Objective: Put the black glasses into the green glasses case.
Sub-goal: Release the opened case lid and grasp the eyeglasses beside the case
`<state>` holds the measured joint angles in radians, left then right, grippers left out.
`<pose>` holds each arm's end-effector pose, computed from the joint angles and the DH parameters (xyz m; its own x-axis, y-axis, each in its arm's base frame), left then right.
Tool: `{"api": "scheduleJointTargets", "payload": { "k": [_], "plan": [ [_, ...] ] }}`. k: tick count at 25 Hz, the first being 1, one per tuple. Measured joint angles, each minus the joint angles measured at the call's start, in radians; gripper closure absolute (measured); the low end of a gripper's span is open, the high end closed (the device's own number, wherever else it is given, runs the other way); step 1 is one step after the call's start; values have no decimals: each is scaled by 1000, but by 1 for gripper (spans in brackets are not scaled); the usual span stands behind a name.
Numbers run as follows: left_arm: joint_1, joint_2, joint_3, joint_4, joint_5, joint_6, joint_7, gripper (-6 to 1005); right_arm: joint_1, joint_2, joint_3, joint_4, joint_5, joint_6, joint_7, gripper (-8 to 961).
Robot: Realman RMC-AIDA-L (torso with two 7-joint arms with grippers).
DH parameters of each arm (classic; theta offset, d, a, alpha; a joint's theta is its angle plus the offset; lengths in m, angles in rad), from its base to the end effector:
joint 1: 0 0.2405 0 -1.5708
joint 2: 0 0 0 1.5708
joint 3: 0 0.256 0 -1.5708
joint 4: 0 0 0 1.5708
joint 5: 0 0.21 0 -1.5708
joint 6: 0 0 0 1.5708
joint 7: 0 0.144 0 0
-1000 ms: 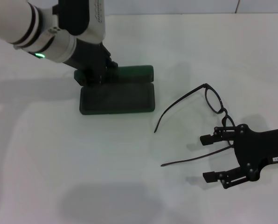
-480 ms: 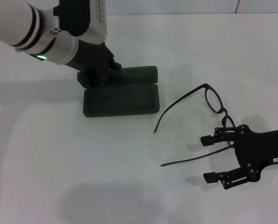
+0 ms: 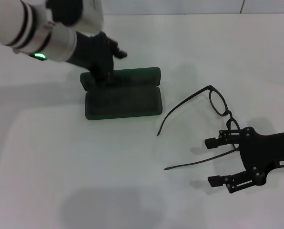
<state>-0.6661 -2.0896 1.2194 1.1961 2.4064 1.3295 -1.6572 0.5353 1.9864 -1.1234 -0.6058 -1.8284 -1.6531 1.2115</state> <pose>-0.1630 0.3954 0.0015 0.9794 -0.0604 -0.1929 -0.1251 -0.9307 -0.3437 0.2463 0.3026 -0.0187 0.9185 -0.1384 -0.3704 -0.1263 -0.9904 0.0568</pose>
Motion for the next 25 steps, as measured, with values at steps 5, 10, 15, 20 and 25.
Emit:
{"api": "scheduleJointTargets", "payload": {
  "k": [5,10,15,20,25],
  "plan": [
    [59,5,-160,40,-171,108,-67,457,0,-7,5,-2,5,-3,35,82],
    [174,8,-382,-76,-349,238,-38,413,1,-19,44,-20,11,-14,111,82],
    [348,28,-428,-188,-503,317,146,324,11,-55,76,-88,12,-16,289,84],
    [440,40,-427,-280,-518,346,275,150,56,-113,122,-152,-4,-17,596,86],
    [469,48,-424,-353,-468,361,377,124,199,-164,122,-156,-157,-8,963,89]
  ]
}}
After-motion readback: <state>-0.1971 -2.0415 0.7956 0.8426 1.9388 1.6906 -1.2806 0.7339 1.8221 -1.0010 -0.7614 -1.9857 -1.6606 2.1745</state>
